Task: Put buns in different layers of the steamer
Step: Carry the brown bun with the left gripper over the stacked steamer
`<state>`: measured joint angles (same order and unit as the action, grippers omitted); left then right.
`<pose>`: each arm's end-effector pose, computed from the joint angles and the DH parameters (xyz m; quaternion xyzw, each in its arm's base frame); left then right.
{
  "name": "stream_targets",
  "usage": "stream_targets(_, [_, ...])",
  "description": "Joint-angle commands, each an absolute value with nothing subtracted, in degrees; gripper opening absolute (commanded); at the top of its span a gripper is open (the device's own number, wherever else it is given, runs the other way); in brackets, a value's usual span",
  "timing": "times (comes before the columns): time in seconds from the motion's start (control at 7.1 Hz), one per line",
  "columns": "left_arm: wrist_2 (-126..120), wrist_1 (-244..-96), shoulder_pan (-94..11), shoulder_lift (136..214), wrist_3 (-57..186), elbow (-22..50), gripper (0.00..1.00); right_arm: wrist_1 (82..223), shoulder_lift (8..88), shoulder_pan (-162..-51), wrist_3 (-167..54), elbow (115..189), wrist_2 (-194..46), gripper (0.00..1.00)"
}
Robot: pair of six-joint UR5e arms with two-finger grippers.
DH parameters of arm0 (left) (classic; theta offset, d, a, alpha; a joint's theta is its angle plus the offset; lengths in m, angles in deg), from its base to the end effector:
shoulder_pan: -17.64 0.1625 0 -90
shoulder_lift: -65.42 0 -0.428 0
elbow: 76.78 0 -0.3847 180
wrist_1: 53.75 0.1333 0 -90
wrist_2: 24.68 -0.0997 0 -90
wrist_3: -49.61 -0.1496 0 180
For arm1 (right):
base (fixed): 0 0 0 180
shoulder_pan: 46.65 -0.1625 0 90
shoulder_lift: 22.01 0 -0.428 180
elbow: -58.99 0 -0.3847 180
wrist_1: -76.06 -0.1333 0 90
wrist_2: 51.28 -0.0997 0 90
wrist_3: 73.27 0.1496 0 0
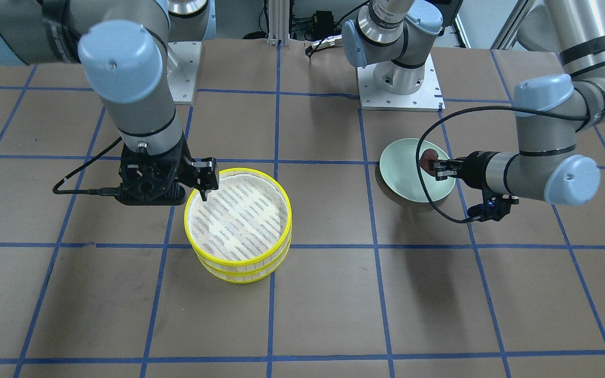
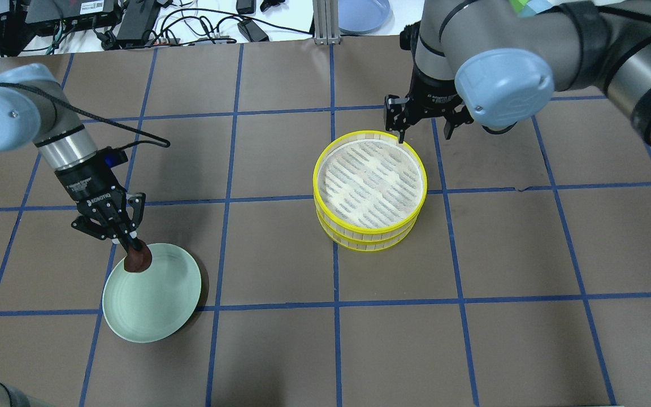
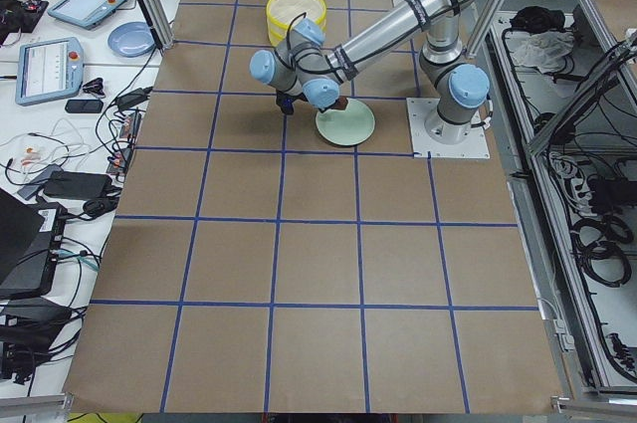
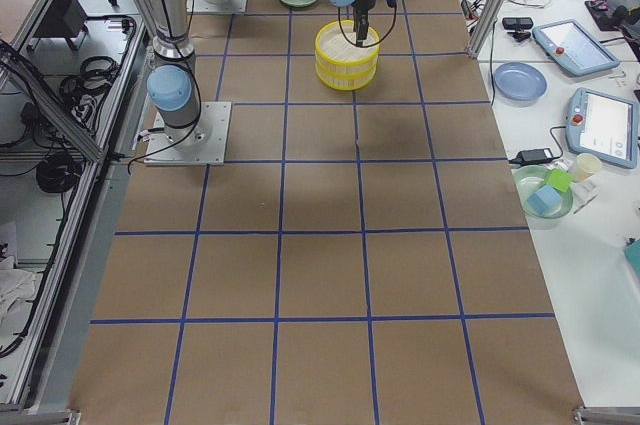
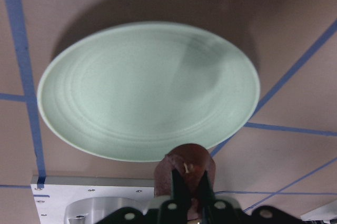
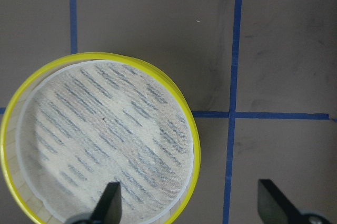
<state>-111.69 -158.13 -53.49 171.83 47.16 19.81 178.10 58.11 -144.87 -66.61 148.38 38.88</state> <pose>0.0164 -0.4843 0.2435 0.1435 -0.9360 -0.3102 0.0835 0.2116 -0.5352 0.3776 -0.0136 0.9996 -0.0241 0.0017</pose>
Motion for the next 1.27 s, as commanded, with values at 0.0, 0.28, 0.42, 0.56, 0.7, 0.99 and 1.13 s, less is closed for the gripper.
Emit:
stream_targets(0.0, [-108.3,-155.6,-59.0,168.5,51.2,12.7,0.0,170.6,67.2,-144.1,-66.8,145.0,37.8,1.0])
stream_targets(0.28, [-103.4,-148.5,-66.5,167.4,65.5,11.5,0.0,162.9,71.0,-144.0,-67.4,143.9,37.5,1.0])
stream_targets(0.42, [-96.0,-145.0,-69.5,167.6,70.9,11.5,0.0,161.4,71.6,-143.9,-67.5,143.9,37.7,1.0])
stream_targets(0.56, [-91.7,-137.9,-72.0,168.5,78.2,11.7,0.0,161.3,72.5,-144.0,-67.4,144.0,37.7,1.0])
stream_targets(0.7, [-87.0,-131.9,-75.6,169.3,84.2,12.3,0.0,161.1,72.8,-144.0,-67.3,144.1,37.7,1.0])
stream_targets(0.99, [-81.4,-124.9,-81.4,172.1,90.4,12.7,0.0,160.4,73.1,-144.0,-67.2,144.2,37.7,1.0])
stream_targets(1.13, [-80.9,-122.5,-83.3,173.9,92.7,12.8,0.0,160.3,73.2,-144.1,-67.2,144.2,37.3,1.0])
